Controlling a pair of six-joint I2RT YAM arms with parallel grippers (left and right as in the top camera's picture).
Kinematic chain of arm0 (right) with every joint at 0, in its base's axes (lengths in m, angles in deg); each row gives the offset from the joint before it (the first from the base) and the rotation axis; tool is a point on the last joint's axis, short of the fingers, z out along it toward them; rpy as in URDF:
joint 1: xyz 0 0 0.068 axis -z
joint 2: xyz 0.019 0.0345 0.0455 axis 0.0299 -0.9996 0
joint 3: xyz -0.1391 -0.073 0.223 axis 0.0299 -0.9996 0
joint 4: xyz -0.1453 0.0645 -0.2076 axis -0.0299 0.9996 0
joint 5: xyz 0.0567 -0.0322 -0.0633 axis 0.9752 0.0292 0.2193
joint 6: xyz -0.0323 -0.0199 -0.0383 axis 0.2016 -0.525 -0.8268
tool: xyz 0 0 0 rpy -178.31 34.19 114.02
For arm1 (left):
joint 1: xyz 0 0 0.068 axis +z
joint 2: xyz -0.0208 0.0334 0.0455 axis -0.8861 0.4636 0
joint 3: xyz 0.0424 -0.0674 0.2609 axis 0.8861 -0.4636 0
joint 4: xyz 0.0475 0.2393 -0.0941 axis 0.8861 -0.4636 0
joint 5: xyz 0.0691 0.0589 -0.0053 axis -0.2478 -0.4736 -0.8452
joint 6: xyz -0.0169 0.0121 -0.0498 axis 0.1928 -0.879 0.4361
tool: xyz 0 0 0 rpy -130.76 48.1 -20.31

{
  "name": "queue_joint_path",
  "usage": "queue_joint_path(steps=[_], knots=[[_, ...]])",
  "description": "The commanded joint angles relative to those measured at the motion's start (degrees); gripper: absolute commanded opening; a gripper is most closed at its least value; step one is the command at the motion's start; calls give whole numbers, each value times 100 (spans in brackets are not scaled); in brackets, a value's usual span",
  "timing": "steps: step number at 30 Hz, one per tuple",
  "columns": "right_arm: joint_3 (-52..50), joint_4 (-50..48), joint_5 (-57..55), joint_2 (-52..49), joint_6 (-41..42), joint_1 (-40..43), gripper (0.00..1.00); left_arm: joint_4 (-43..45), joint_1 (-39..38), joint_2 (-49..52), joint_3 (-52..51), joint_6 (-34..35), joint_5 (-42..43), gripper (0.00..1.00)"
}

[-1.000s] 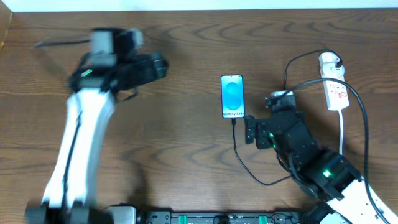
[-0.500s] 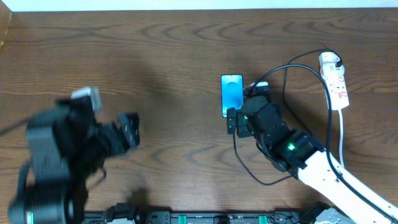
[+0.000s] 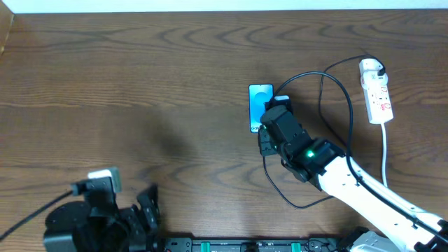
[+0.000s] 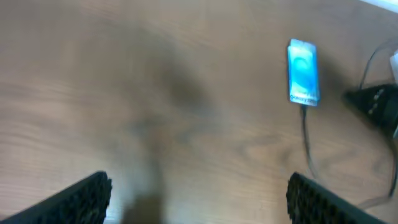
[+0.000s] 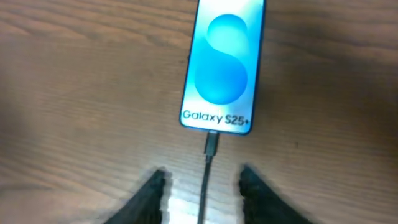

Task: Plug charger to phone and switch on socket
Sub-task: 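Move the right gripper over the white power strip's switch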

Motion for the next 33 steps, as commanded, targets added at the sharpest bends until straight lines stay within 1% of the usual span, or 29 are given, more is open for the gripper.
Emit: queue_joint_path(steps=[1, 5, 8, 11, 14, 16, 17, 27, 33], knots=[[59, -11, -59, -52, 125, 247, 16, -304, 22, -44, -33, -66, -151, 90], [59, 168, -55, -50, 448, 645, 1, -107, 22, -44, -33, -81, -389, 91], [61, 459, -44, -50, 520, 966, 1, -11, 22, -46, -33, -81, -599, 91], [61, 841, -37, -50, 564, 1394, 1, -9, 20, -59, -33, -81, -601, 90], [61, 1283, -37, -50, 831, 1954, 1, -7, 20, -160, -33, -81, -629, 91], [61, 1432, -35, -50, 916, 2262, 1, 13, 20, -291, -33, -87, -861, 91], [61, 1532, -31, -50, 977, 2645, 1, 15, 20, -461, -33, -83, -1128, 91], [284, 1668, 131, -52, 1025, 4500, 1, 125, 20, -1655, -33, -92, -1307, 91], [785, 2031, 98, -52, 977, 5239, 1, 188, 20, -1943, -33, -96, -1384, 91]])
